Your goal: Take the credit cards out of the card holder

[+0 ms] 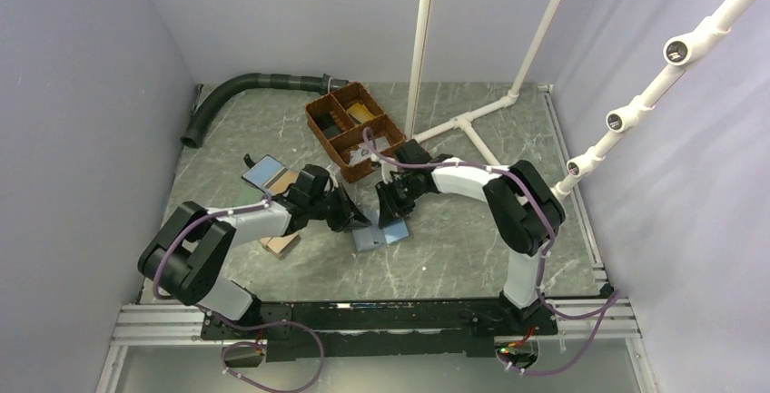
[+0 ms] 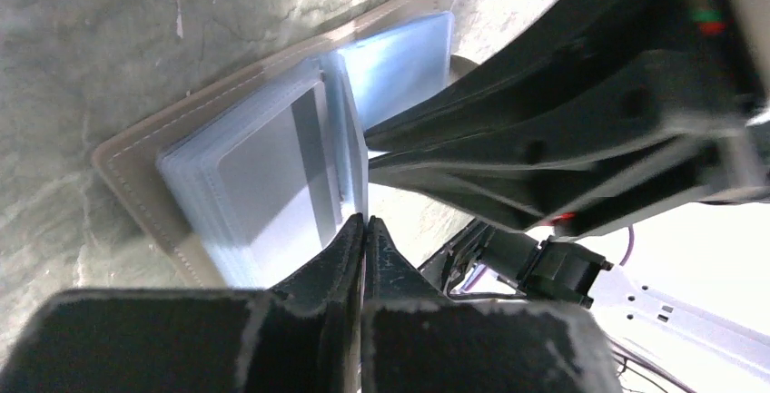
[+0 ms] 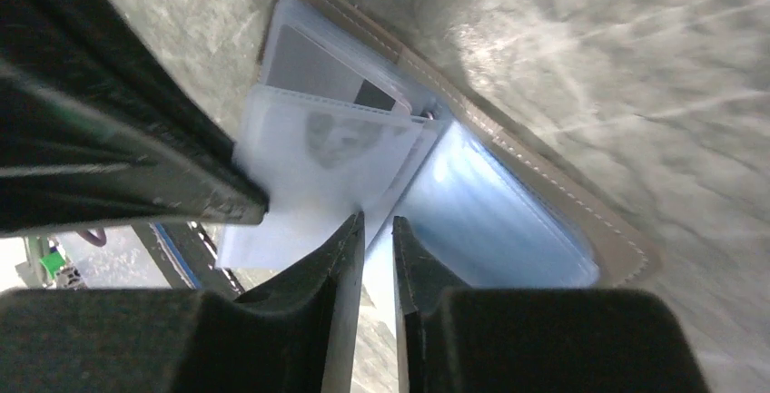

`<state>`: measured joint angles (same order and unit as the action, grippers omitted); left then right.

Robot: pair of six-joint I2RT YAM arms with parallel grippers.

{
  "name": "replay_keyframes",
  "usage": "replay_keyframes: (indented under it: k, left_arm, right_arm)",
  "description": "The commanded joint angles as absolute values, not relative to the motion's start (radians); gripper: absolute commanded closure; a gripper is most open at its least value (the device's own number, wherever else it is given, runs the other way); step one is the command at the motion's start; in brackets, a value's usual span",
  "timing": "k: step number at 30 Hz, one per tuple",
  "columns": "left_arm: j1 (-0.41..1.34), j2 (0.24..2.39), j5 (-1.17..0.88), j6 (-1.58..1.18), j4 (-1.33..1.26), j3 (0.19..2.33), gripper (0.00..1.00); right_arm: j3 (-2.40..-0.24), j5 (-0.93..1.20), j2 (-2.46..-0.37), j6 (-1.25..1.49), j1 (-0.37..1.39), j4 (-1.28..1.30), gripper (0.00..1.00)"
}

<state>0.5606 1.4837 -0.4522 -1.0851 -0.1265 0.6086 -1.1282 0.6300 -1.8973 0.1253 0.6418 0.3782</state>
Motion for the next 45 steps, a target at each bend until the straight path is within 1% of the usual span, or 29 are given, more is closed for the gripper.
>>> replay_keyframes:
  k: [1, 3, 7, 9, 10, 14, 19, 23, 25, 27, 28, 29, 32, 36, 38, 41, 45]
  left_arm:
    - [0.567, 1.524, -0.516, -1.092, -0.220, 0.646, 0.95]
    - [0.569, 1.545, -0.529, -1.094, -0.234, 0.656, 0.94]
    - [0.575, 1.579, -0.540, -1.091, -0.235, 0.692, 0.85]
    - [0.575, 1.596, -0.544, -1.094, -0.240, 0.709, 0.83]
    - [0.575, 1.602, -0.546, -1.097, -0.241, 0.717, 0.82]
    - [0.577, 1.630, -0.559, -1.117, -0.265, 0.743, 0.74]
    - [0.587, 1.663, -0.568, -1.130, -0.272, 0.777, 0.67]
    - [0.599, 1.701, -0.581, -1.133, -0.279, 0.797, 0.67]
    - [0.603, 1.717, -0.584, -1.138, -0.295, 0.800, 0.66]
    - [0.607, 1.731, -0.587, -1.143, -0.308, 0.808, 0.66]
    - [0.607, 1.737, -0.590, -1.140, -0.304, 0.819, 0.66]
    - [0.607, 1.742, -0.589, -1.134, -0.293, 0.830, 0.66]
    - [0.607, 1.750, -0.580, -1.126, -0.268, 0.848, 0.66]
    - [0.607, 1.736, -0.547, -1.129, -0.251, 0.836, 0.65]
    - [0.606, 1.712, -0.517, -1.119, -0.218, 0.833, 0.63]
    - [0.602, 1.664, -0.480, -1.096, -0.175, 0.832, 0.60]
    - [0.593, 1.581, -0.448, -1.081, -0.165, 0.796, 0.58]
  right_arm:
    - [-1.122, 0.617, -1.774, 0.115, 0.582, 0.365, 0.77]
    - [-1.100, 0.643, -1.744, 0.114, 0.560, 0.359, 0.71]
    - [-1.049, 0.820, -1.694, 0.087, 0.523, 0.329, 0.47]
    - [-1.032, 0.836, -1.681, 0.048, 0.525, 0.338, 0.36]
    - [-1.024, 0.830, -1.680, 0.041, 0.525, 0.339, 0.32]
    - [-1.008, 0.816, -1.680, 0.026, 0.525, 0.341, 0.23]
    - [-0.993, 0.796, -1.679, 0.049, 0.540, 0.328, 0.12]
    - [-0.990, 0.763, -1.703, 0.100, 0.547, 0.309, 0.07]
    - [-0.999, 0.747, -1.726, 0.108, 0.546, 0.315, 0.07]
    - [-1.006, 0.757, -1.737, 0.121, 0.547, 0.315, 0.10]
    - [-1.005, 0.758, -1.738, 0.128, 0.548, 0.313, 0.14]
    - [-1.003, 0.756, -1.739, 0.133, 0.548, 0.310, 0.20]
    - [-0.991, 0.740, -1.735, 0.138, 0.543, 0.309, 0.34]
    - [-0.985, 0.734, -1.727, 0.140, 0.533, 0.305, 0.59]
    - [-0.982, 0.719, -1.732, 0.141, 0.526, 0.303, 0.70]
    - [-0.977, 0.719, -1.749, 0.149, 0.512, 0.301, 0.84]
    - [-0.981, 0.749, -1.763, 0.177, 0.491, 0.293, 0.97]
